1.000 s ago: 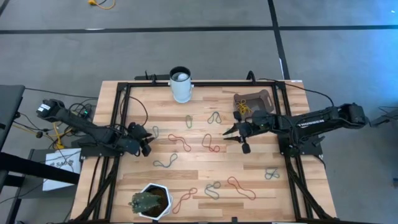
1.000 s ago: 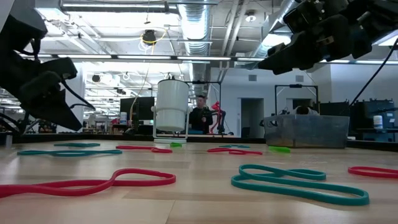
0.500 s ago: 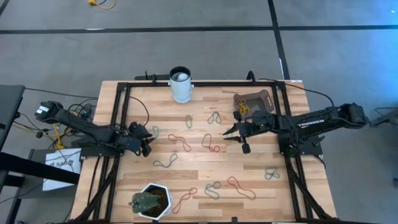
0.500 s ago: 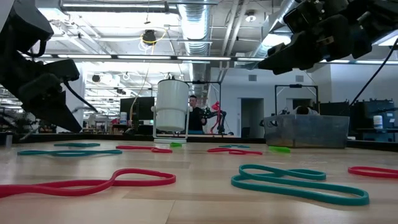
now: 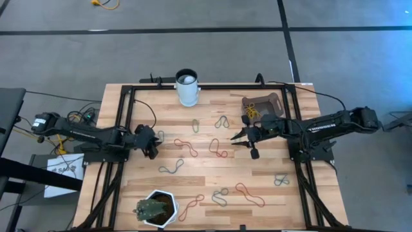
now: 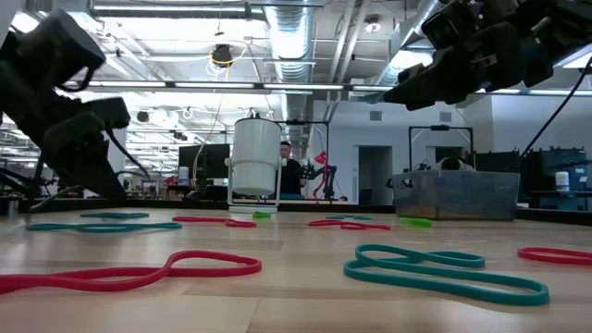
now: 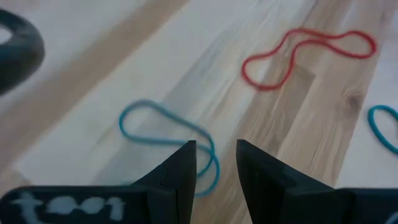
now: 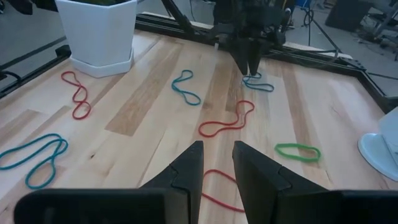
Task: Pick and place items into bin
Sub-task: Put the blue rubber band into the bin
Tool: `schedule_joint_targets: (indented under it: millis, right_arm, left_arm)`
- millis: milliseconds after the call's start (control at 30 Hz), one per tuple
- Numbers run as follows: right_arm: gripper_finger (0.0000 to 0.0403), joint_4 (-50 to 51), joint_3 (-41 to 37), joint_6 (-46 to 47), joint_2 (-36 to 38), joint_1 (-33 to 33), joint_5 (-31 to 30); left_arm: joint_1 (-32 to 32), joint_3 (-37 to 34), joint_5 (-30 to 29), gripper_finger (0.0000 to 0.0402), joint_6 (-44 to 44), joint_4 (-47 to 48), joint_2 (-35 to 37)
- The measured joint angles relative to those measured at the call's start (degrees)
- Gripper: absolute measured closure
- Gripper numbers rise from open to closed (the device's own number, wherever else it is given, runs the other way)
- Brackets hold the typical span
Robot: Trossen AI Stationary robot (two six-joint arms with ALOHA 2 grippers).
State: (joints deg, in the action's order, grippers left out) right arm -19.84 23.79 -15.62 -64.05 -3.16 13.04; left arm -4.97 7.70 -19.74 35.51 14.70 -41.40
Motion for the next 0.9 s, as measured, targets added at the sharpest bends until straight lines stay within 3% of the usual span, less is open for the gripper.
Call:
schedule_joint_targets:
  millis: [167, 333, 467, 567, 700, 900]
  right_arm:
    - [0.0321, 0.0, 0.0, -1.5, 0.0, 0.0, 0.0]
    - [0.0321, 0.0, 0.0, -1.5, 0.0, 0.0, 0.0]
    - [0.0321, 0.0, 0.0, -2.9, 0.0, 0.0, 0.0]
    - [0.0321, -0.1, 0.0, -2.9, 0.0, 0.0, 0.0]
    - [0.0321, 0.0, 0.0, -2.9, 0.0, 0.0, 0.0]
    - [0.0321, 0.0, 0.0, -2.4, 0.0, 0.0, 0.0]
  left_arm:
    - [6.3, 0.0, 4.1, 0.0299, -3.0, 0.3, 0.0]
    - [7.9, 0.0, 7.1, 0.0299, -4.5, -0.2, -1.4]
    - [8.2, 0.6, 7.8, 0.0299, -9.9, -5.3, -6.2]
    - [9.6, 5.2, 7.8, 0.0299, -12.1, -2.3, -10.7]
    - [10.9, 10.0, 9.1, 0.0299, -11.9, 5.8, -16.6]
    - [10.2, 10.7, 10.8, 0.0299, -10.0, 2.2, -22.1]
